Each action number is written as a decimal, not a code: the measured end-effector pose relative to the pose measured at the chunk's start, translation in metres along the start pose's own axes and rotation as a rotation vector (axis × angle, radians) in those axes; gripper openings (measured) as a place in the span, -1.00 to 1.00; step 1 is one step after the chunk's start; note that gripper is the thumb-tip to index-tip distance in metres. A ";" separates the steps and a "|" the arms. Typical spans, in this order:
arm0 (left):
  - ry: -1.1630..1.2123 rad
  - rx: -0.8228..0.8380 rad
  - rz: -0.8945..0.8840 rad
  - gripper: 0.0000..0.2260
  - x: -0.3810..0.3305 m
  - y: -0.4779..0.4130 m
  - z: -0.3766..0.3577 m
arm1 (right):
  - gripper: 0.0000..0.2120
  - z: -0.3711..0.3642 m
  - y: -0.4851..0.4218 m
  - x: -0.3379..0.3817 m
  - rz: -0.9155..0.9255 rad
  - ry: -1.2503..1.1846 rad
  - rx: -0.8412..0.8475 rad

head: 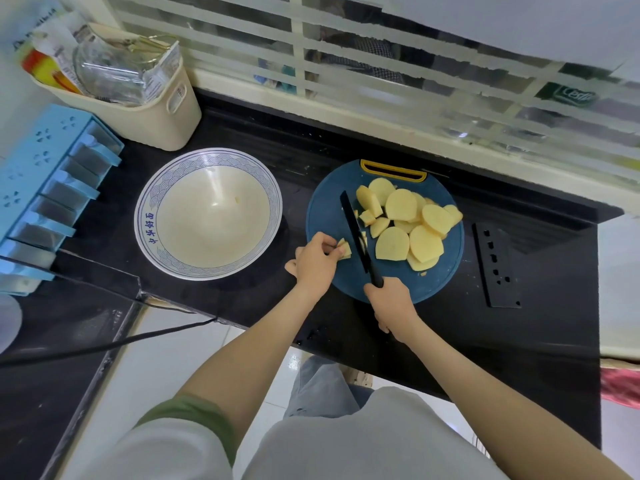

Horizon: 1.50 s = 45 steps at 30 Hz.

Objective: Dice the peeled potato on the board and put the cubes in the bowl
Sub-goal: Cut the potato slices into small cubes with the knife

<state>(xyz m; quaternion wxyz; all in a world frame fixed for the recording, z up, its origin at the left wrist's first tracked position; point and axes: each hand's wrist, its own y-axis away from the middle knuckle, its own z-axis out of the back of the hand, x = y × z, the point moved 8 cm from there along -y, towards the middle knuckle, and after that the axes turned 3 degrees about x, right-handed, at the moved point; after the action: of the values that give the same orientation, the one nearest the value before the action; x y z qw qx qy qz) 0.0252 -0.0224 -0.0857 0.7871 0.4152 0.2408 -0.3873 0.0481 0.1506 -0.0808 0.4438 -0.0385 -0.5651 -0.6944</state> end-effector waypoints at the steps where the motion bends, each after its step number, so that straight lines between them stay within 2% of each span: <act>1: 0.014 -0.009 0.015 -0.83 0.002 0.000 0.003 | -0.80 0.000 0.002 0.000 0.006 0.005 0.007; 4: -0.036 -0.001 0.038 -0.78 0.004 -0.001 0.007 | -0.79 0.000 0.007 0.002 0.023 0.013 0.009; 11: -0.121 0.133 0.033 -0.76 0.005 -0.007 0.000 | -0.76 -0.006 0.011 0.008 0.064 0.072 -0.001; 18: -0.212 0.196 0.008 -0.82 0.005 -0.010 0.000 | -0.76 -0.009 0.009 0.009 0.064 0.085 0.005; 38: -0.264 0.282 -0.029 -0.78 0.008 -0.010 -0.001 | -0.79 -0.016 -0.009 -0.005 -0.012 0.255 0.038; 45: -0.302 0.309 -0.043 -0.76 0.005 -0.014 -0.001 | -0.81 -0.018 -0.019 0.002 -0.050 0.130 0.053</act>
<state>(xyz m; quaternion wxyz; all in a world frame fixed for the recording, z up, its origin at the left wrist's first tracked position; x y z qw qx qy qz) 0.0165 -0.0287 -0.0959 0.7327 0.4630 0.0669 -0.4942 0.0426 0.1344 -0.1006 0.4630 0.0328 -0.5541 -0.6910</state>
